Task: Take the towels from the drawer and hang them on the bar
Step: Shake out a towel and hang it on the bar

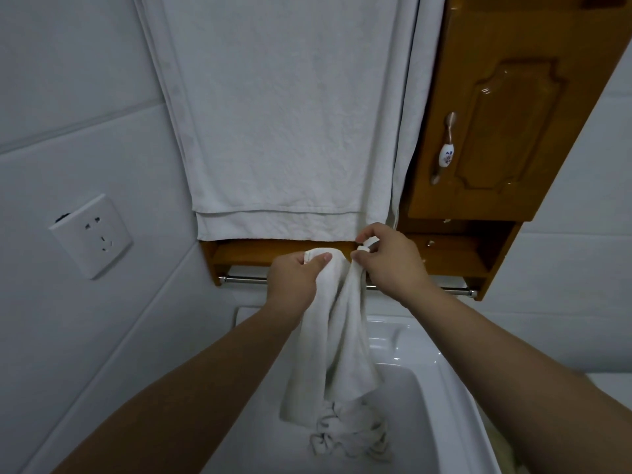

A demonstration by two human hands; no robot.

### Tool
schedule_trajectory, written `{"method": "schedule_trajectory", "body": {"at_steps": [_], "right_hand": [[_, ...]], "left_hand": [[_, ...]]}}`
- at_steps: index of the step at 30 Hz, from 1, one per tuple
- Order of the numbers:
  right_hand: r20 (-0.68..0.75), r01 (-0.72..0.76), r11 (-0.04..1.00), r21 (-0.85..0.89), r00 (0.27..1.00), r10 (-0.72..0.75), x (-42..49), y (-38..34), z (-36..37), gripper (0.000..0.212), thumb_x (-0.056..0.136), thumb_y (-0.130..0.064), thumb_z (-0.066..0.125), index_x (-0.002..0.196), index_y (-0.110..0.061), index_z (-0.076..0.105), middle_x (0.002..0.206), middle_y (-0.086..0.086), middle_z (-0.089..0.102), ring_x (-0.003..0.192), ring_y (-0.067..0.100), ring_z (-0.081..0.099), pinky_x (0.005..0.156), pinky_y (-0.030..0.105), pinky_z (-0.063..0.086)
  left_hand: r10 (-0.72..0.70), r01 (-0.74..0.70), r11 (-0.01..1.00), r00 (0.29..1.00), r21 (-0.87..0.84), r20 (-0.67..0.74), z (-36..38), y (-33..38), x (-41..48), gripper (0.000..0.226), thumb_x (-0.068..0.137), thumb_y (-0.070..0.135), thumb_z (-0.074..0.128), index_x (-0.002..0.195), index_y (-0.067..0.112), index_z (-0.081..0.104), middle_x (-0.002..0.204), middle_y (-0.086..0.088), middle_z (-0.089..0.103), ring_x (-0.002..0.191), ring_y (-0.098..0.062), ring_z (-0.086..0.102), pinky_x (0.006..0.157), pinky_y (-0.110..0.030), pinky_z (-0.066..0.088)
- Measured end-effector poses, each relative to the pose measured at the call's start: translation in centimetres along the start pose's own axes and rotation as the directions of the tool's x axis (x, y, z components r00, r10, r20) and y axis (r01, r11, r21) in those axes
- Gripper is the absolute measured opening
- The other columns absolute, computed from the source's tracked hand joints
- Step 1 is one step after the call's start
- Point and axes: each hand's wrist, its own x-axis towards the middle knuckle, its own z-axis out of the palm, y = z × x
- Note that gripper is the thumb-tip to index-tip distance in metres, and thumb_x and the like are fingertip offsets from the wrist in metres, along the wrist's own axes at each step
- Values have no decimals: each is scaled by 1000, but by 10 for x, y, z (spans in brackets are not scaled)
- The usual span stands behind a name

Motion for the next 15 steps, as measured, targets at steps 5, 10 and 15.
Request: {"method": "schedule_trajectory", "body": {"at_steps": [5, 10, 15], "right_hand": [[114, -57, 979, 198, 993, 35, -2, -7, 9, 6, 93, -14, 65, 97, -18, 66, 83, 6, 71, 69, 17, 73, 65, 35, 63], [344, -157, 910, 384, 939, 17, 1, 1, -1, 27, 91, 2, 59, 113, -11, 68, 95, 15, 74, 88, 26, 74, 83, 42, 61], [288, 32, 993, 113, 956, -63, 1, 8, -3, 23, 93, -5, 59, 108, -18, 71, 91, 3, 74, 81, 15, 73, 79, 31, 61]], "left_hand": [[112, -120, 987, 990, 104, 82, 8, 2, -6, 30, 93, 39, 65, 67, 23, 66, 58, 13, 60, 56, -3, 54, 50, -19, 38], [168, -188, 962, 979, 200, 115, 5, 2, -1, 31, 97, 40, 57, 86, 16, 73, 76, 1, 69, 74, -17, 63, 64, -32, 48], [178, -222, 959, 956, 176, 235, 8, 4, -9, 32, 96, 45, 56, 80, 22, 72, 74, 2, 68, 69, -15, 58, 59, -29, 41]]}}
